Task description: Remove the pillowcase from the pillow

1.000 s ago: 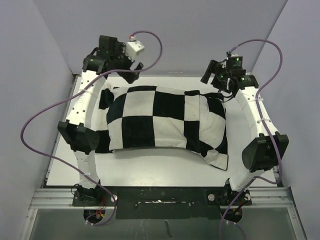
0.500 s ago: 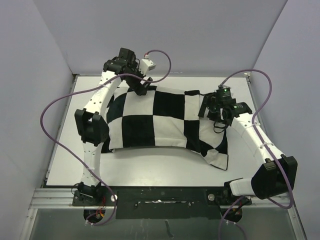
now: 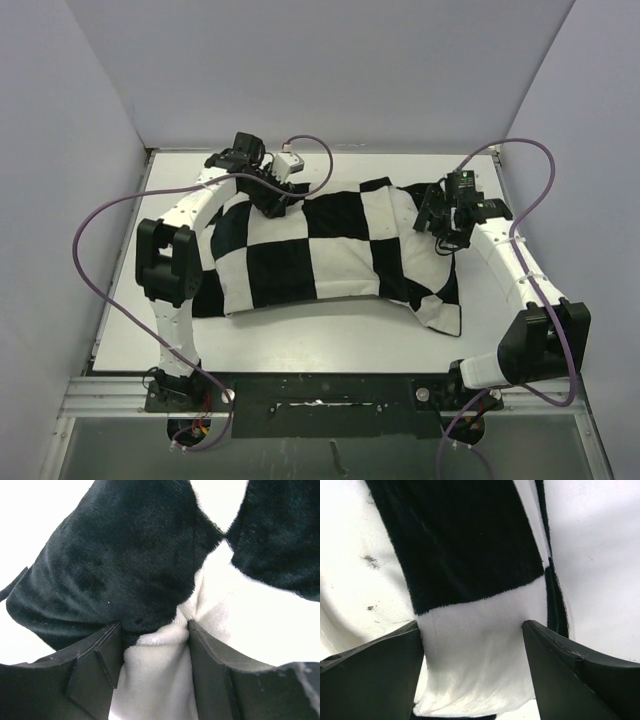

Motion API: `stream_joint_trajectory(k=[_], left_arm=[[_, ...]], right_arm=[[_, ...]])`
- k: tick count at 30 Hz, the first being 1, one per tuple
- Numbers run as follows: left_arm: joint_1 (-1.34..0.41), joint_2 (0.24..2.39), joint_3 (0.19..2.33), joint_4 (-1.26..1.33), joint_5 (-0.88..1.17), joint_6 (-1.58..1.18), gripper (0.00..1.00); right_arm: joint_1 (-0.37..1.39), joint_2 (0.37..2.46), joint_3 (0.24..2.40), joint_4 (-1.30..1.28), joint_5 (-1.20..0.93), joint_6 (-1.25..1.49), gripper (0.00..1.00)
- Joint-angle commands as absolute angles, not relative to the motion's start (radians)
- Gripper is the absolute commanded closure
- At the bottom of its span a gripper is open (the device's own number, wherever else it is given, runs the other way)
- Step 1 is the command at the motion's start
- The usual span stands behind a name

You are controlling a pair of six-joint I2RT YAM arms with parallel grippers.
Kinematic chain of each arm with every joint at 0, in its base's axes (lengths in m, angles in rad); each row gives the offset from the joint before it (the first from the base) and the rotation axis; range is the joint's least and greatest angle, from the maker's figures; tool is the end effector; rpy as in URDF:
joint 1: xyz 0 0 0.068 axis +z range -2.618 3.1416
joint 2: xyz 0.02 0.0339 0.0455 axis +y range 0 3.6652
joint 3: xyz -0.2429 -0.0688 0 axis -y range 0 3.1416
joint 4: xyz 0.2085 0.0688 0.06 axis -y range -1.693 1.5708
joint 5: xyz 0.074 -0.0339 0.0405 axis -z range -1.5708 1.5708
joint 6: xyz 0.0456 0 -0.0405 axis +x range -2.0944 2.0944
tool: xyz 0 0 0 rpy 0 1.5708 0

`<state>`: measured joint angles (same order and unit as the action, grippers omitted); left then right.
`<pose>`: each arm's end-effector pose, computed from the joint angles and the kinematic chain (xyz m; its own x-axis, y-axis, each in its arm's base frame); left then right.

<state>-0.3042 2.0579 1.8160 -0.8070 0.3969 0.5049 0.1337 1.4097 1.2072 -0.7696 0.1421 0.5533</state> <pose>0.3843 -0.1391 0.2359 -0.5013 0.6250 -0.5984 0.8028 0.5940 -0.0521 0.2630 0.0289 0.2717 -0.7243 0.4275 -0.5410 0.3853 0.9016 0.1966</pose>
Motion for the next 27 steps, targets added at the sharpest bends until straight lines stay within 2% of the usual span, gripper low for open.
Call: stream_joint_trajectory(k=[1, 7, 10, 14, 20, 25, 27], left_arm=[[-0.278, 1.993, 1.693, -0.890, 0.406, 0.526, 0.54], [-0.275, 1.940, 1.618, -0.893, 0.440, 0.528, 0.64], [-0.276, 1.927, 1.607, -0.894, 0.450, 0.529, 0.67], [-0.273, 1.913, 1.608, -0.905, 0.464, 0.526, 0.69], [-0.264, 1.892, 1.600, -0.915, 0.483, 0.525, 0.70], [-0.262, 1.881, 1.604, -0.923, 0.506, 0.516, 0.70], [-0.262, 1.879, 1.608, -0.928, 0.515, 0.508, 0.71]], right_arm=[[0.095, 1.408, 1.260, -0.783, 0.208, 0.501, 0.24], [0.098, 1.430, 1.318, -0.782, 0.155, 0.473, 0.24], [0.105, 1.445, 1.376, -0.826, 0.225, 0.457, 0.26], [0.104, 1.476, 1.397, -0.867, 0.303, 0.411, 0.27], [0.118, 1.480, 1.294, -0.830, 0.308, 0.389, 0.27], [0.207, 1.480, 1.250, -0.782, 0.315, 0.358, 0.24], [0.238, 1.511, 1.271, -0.789, 0.353, 0.351, 0.25]])
